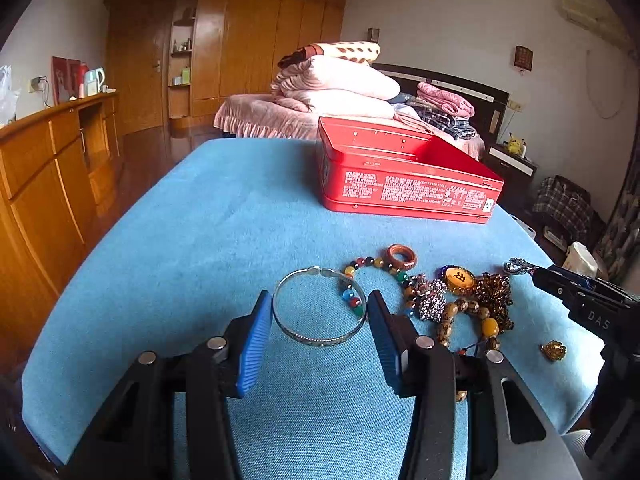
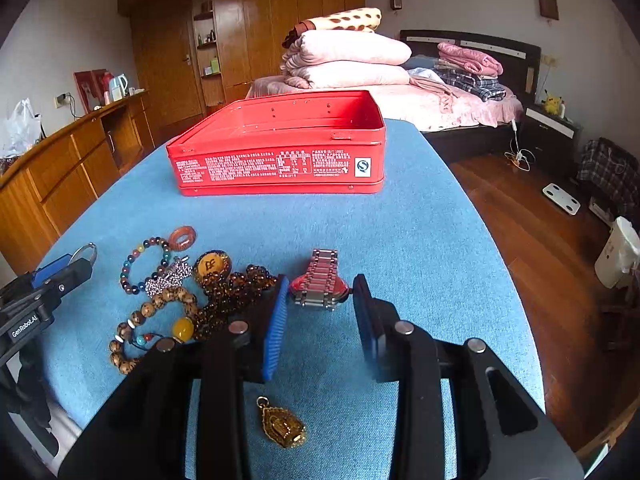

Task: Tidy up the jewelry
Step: 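Carry the bangle and wristwatch into the red tin and open both tools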

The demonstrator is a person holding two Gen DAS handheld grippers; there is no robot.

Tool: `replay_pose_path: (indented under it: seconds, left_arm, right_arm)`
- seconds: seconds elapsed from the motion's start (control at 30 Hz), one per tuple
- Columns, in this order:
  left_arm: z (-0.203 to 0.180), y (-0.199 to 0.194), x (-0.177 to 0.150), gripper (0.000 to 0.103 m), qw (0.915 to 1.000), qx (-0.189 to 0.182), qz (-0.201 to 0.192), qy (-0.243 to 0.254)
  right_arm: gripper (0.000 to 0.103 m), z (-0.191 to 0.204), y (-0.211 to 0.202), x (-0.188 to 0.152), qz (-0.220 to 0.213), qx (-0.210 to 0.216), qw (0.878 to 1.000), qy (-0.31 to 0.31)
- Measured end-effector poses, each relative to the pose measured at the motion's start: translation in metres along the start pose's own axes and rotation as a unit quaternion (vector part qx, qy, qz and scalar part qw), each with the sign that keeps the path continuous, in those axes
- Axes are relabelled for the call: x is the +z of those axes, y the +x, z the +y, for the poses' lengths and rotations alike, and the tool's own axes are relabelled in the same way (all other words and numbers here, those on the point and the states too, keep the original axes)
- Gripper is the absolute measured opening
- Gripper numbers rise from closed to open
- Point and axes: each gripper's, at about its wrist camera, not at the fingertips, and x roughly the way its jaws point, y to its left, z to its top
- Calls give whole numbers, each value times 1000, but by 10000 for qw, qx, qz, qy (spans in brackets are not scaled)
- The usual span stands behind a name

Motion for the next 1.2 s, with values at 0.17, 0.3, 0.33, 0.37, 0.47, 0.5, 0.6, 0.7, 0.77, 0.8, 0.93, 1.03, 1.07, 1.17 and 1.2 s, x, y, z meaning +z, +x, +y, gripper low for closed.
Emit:
replay_pose_path:
  seconds: [0.17,0.3,0.33,0.37,0.47,0.5,0.6,0.7,0.77,0.8,0.93,1.03,1.07,1.17,1.2]
  left_arm:
    - [-3,1,14,48,9999,-115,-34,-31]
    - [-11,2,27,48,9998,-151,-72,58]
    - [-14,3,30,48,9998,-181,-65,81]
    - [-16,4,35,48,9997,-218,-57,100]
    - [-24,8,51,48,9993,-349,-48,137]
    - [-26,9,57,48,9991,-384,-57,144]
    - [-33,14,74,48,9988,-445,-116,173]
    - [-37,20,88,48,9986,-473,-165,185]
    - [-39,25,99,48,9982,-563,-147,131]
    - [-38,26,105,48,9979,-620,-167,97]
    - [-44,33,131,48,9968,-744,-284,73]
    - [-48,43,147,48,9962,-803,-308,114]
    - [-49,49,152,48,9964,-791,-293,124]
    - [-51,69,162,48,9973,-701,-218,80]
    - [-51,76,164,48,9975,-689,-161,81]
  right_arm:
    - [31,-1,-6,10,-135,146,9997,118]
    - [31,0,-13,20,-264,189,9994,115]
    - [31,0,-14,23,-291,178,9994,105]
    - [31,0,-15,26,-316,177,9993,100]
    - [31,0,-15,34,-359,181,9992,72]
    - [31,1,-14,38,-369,184,9991,63]
    - [31,-1,-12,48,-404,195,9990,54]
    - [31,-2,-10,57,-430,228,9988,46]
    - [31,-2,-8,63,-434,238,9988,39]
    - [31,-3,-8,67,-458,253,9986,54]
    - [31,-5,-12,91,-642,293,9975,66]
    - [31,-6,-11,113,-784,330,9963,86]
    - [31,-6,-9,120,-814,326,9961,95]
    - [31,-5,6,138,-827,300,9960,125]
    - [31,-5,12,144,-831,315,9959,159]
